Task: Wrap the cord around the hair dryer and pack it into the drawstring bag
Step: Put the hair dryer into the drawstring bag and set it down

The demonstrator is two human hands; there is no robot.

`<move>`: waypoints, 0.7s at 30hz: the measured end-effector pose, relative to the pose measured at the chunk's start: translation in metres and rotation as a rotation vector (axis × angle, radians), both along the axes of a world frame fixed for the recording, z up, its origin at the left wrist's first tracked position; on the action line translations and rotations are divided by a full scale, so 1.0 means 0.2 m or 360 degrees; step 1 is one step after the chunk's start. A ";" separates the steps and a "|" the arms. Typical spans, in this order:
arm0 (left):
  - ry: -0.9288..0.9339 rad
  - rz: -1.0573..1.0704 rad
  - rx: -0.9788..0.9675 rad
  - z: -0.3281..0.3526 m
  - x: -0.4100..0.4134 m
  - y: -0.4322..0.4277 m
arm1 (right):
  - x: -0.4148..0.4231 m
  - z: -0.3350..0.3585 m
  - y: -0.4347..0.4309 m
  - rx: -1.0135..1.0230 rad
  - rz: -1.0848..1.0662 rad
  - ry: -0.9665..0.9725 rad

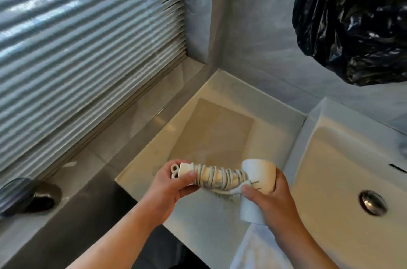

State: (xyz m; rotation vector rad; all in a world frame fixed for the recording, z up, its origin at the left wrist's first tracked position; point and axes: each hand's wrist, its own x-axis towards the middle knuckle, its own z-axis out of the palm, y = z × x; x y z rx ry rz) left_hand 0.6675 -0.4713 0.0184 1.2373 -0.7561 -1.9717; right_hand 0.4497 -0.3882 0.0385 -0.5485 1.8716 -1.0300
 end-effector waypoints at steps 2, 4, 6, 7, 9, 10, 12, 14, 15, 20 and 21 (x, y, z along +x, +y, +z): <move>-0.0018 -0.0102 -0.0005 -0.02 0.00 -0.04 | -0.01 -0.01 0.01 0.0004 -0.0046 0.0010; -0.0033 -0.0139 0.0034 -0.02 -0.01 -0.06 | -0.03 -0.02 0.02 -0.0017 -0.0087 0.0027; -0.0063 -0.0185 0.0094 -0.03 -0.03 -0.08 | -0.05 -0.04 0.04 -0.0022 -0.0106 0.0028; -0.0113 -0.0226 0.0099 -0.04 -0.03 -0.09 | -0.06 -0.05 0.06 -0.0029 -0.0126 0.0014; -0.0260 -0.0272 0.0058 -0.06 -0.05 -0.12 | -0.07 -0.04 0.09 -0.0041 -0.0176 -0.0015; -0.0394 -0.0282 -0.0001 -0.08 -0.06 -0.14 | -0.07 -0.04 0.11 -0.0041 -0.0203 -0.0020; -0.0819 -0.0415 -0.0311 -0.14 -0.05 -0.19 | -0.07 -0.05 0.14 -0.0038 -0.0235 -0.0032; -0.1243 -0.0795 -0.0797 -0.23 -0.02 -0.26 | -0.05 -0.05 0.15 -0.0013 -0.0237 -0.0019; -0.1402 -0.1018 -0.1055 -0.28 -0.01 -0.29 | -0.03 -0.05 0.16 0.0005 -0.0246 0.0001; -0.1772 -0.1582 -0.1579 -0.40 0.00 -0.37 | 0.09 -0.08 0.20 0.0075 -0.0421 0.0025; -0.1857 -0.1692 -0.1586 -0.41 -0.01 -0.38 | 0.12 -0.08 0.21 0.0088 -0.0454 0.0032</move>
